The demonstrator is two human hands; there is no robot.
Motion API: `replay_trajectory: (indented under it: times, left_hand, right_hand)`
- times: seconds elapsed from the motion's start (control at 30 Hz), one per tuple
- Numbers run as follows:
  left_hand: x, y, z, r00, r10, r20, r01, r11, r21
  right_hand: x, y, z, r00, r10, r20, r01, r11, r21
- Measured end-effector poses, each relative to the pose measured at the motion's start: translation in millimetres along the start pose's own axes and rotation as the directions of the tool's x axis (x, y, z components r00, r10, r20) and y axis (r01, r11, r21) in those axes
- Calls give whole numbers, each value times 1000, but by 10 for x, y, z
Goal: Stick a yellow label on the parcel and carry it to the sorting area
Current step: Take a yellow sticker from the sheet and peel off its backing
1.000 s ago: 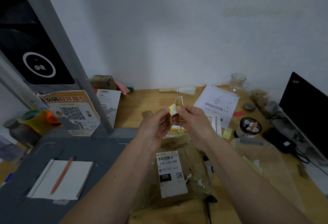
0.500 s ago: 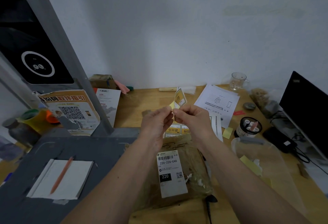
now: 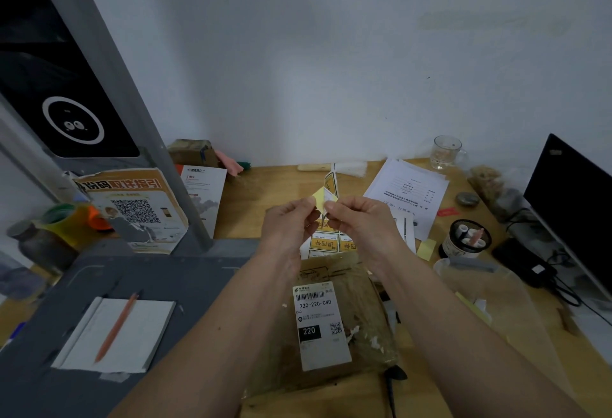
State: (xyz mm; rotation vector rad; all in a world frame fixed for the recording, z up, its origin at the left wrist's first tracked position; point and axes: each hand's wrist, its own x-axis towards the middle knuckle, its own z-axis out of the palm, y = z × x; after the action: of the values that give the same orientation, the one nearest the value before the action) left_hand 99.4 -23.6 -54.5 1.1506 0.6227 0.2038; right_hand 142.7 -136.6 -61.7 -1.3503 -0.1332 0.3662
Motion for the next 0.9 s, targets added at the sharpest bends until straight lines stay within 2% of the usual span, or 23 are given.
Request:
replay_trajectory:
  times: [0.53,0.67,0.77,0.83,0.9]
  left_hand:
    - [-42,22,12,998,-12,54,17,996,-84]
    - [-24,66,2,996,-13,89,14,1000,-13]
    - [-23,105,-1,992,9,126,-23,994,111]
    - [-18,95,11,994,51,95,-68,980,185]
    - [-15,78,26,996,75,55,-84,981,175]
  right_hand:
    - [16,11,-12,999,19,40,-22,996,92]
    - [39,36,-40,1000,-14,13,13,999,42]
    - [42,49,-55,999,-46,13,46,999,-18]
    - [43,53,-50,999,-50,15,50,997,-52]
    - [46,55,-38,999,-52,4,52,996,-68]
